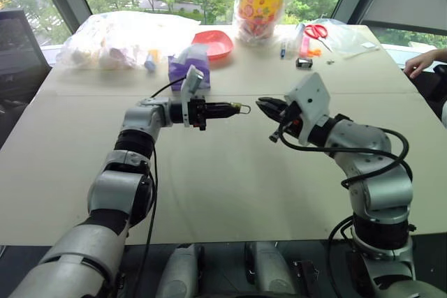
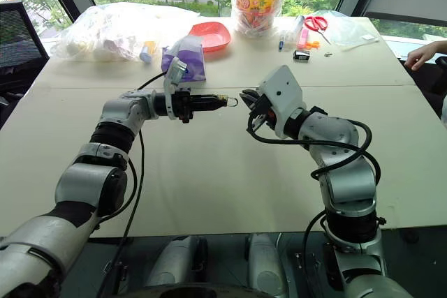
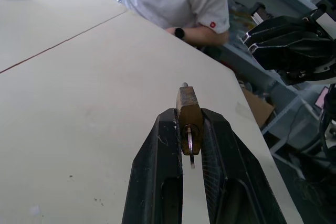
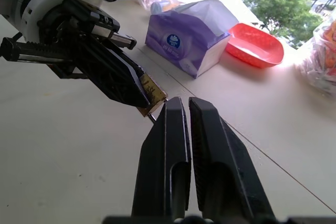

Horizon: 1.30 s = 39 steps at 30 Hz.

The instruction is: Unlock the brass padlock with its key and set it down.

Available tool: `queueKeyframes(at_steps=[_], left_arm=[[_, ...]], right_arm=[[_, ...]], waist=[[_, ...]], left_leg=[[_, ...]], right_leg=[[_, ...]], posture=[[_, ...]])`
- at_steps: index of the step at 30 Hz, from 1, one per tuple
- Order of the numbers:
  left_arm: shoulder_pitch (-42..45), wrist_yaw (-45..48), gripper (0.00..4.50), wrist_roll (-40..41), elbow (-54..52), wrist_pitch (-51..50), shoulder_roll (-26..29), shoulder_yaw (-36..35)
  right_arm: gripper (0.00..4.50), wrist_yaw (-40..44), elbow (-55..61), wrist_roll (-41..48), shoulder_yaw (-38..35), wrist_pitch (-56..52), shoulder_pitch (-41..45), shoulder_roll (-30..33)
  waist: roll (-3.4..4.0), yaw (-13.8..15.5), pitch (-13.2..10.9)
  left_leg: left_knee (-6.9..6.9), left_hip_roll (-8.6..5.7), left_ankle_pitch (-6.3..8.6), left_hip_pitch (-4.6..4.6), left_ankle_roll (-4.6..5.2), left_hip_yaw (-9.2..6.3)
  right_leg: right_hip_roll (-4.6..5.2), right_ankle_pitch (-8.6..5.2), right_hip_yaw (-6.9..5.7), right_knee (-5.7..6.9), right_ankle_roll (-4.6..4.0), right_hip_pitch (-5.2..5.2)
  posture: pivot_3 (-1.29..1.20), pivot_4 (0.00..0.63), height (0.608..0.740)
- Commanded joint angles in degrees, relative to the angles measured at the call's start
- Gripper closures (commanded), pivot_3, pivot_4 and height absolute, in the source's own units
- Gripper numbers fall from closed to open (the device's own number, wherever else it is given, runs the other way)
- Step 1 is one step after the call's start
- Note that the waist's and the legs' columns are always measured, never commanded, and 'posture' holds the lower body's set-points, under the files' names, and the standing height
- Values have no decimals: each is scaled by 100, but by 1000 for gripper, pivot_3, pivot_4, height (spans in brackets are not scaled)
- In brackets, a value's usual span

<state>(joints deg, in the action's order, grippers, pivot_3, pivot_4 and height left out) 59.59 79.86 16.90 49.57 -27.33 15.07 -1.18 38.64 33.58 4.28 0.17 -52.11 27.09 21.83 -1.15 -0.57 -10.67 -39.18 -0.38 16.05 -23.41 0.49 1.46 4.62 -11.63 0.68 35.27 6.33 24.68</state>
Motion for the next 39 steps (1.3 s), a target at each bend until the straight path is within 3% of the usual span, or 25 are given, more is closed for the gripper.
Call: queueKeyframes(at_steps=[1, 17, 28, 31, 39], left_arm=[[74, 102, 4500, 165, -334, -61, -4, -22], [-408, 647, 4500, 598, -1724, -961, 240, 229], [-152, 134, 4500, 622, -1293, -609, 156, 97], [-166, 167, 4500, 621, -1287, -598, 179, 134], [-153, 275, 4500, 498, -1117, -418, 286, 261]], right_arm=[[4431, -155, 145, 178, 43, -11, 134, 78], [4431, -195, -523, 467, 392, 482, 107, 555], [4431, -34, -282, 934, 438, 418, 18, 749], [4431, -24, -290, 732, 538, 553, -191, 1083], [4431, -125, -168, 1037, 24, 465, -167, 1304]], waist=[[0, -6, 0], [0, -20, 0], [0, -13, 0], [-1, -3, 0], [-2, -19, 0]], left_leg=[[0, 0, 0, -1, 0, 1], [1, 2, 1, 0, 2, 2], [1, 2, 1, 0, 2, 1], [1, 2, 1, 0, 2, 2], [1, 4, 1, 1, 2, 4]], right_leg=[[0, 0, 1, -2, 0, 0], [-3, 0, 1, -3, 1, 0], [-3, 0, 1, -4, 1, 0], [-3, 0, 0, -5, 1, 0], [-4, -1, 2, -9, 0, -1]], posture=[[0, 150, 740], [0, 150, 740], [0, 150, 740], [0, 150, 740], [0, 150, 740]])
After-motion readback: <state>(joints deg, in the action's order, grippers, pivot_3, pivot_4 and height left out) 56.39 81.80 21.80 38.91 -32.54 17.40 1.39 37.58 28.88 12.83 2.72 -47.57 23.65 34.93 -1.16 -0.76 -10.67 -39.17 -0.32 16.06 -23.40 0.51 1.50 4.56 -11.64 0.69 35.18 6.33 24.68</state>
